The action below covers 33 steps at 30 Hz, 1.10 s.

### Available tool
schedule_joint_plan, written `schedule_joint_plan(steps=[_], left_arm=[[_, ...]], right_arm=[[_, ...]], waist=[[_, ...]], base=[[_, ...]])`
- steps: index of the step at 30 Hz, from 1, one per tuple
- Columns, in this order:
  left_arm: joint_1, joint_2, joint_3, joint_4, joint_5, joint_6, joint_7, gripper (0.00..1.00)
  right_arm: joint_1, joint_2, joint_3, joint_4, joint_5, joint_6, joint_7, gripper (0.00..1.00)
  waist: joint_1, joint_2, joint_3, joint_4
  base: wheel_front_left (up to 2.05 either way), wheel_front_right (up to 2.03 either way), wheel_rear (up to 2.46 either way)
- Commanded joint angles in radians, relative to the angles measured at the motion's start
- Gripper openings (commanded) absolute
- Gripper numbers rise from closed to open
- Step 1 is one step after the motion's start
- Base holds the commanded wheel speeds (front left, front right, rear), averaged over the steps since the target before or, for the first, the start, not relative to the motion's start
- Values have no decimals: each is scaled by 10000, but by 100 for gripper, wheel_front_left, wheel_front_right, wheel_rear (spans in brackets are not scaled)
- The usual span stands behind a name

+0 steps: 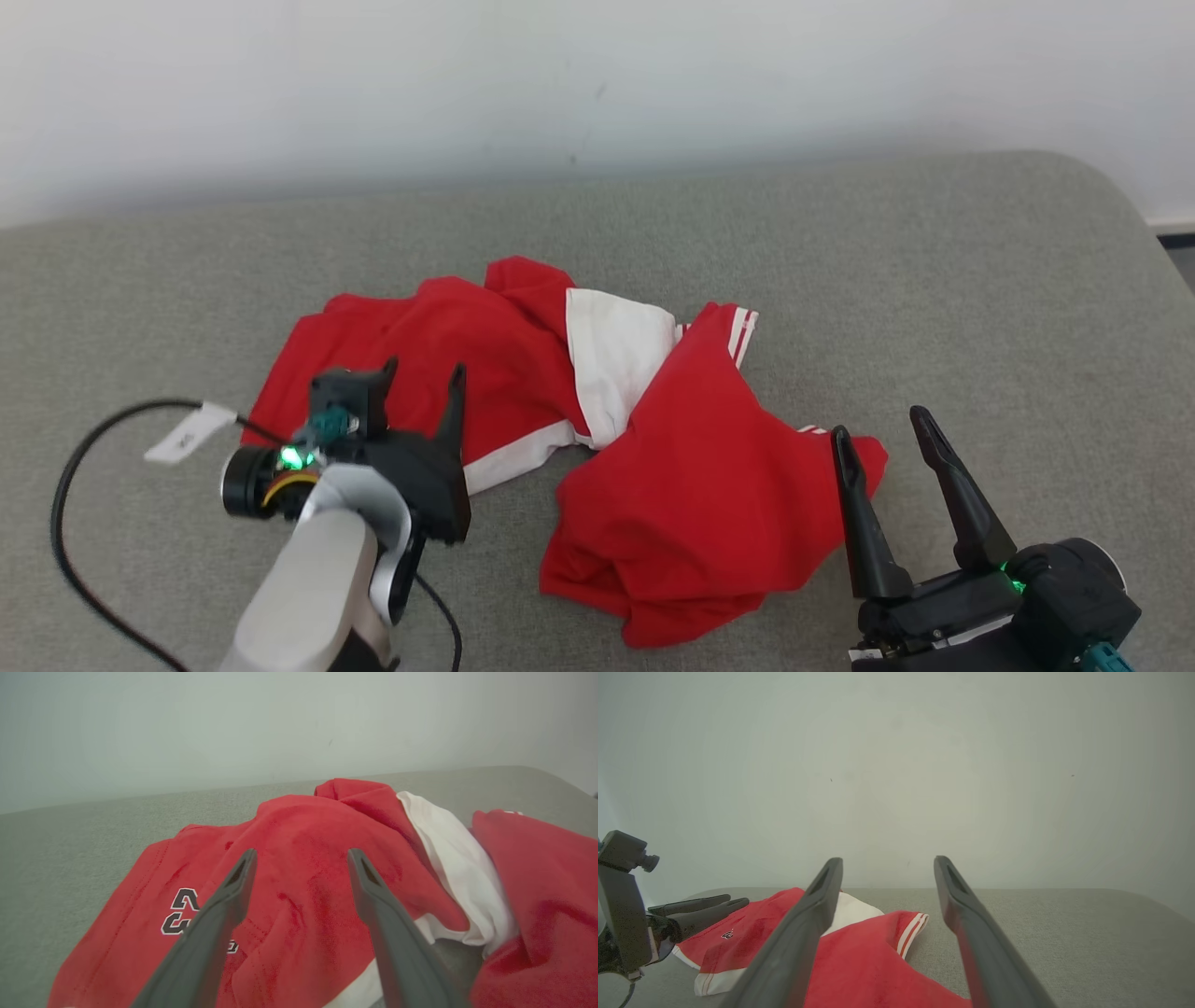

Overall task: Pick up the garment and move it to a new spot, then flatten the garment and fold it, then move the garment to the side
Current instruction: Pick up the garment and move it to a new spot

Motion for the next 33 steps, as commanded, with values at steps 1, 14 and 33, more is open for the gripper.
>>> schedule_joint_plan(steps=[1, 14, 33], left_arm=[[-375, -27, 19, 230, -84, -20, 110, 100], [-2100, 122, -626, 3288, 168, -129, 2164, 100], [-1871, 597, -583, 3112, -210, -327, -1186, 0]], right_arm=[[-140, -81, 81, -28, 72, -21, -12, 100], [-667, -18, 343, 245, 155, -21, -12, 100], [-289, 210, 79, 473, 364, -22, -11, 100]], waist=[[0, 0, 518, -277], [0, 0, 1298, -882], [0, 0, 630, -779]], base=[[0, 0, 0], [0, 0, 0], [0, 0, 0]])
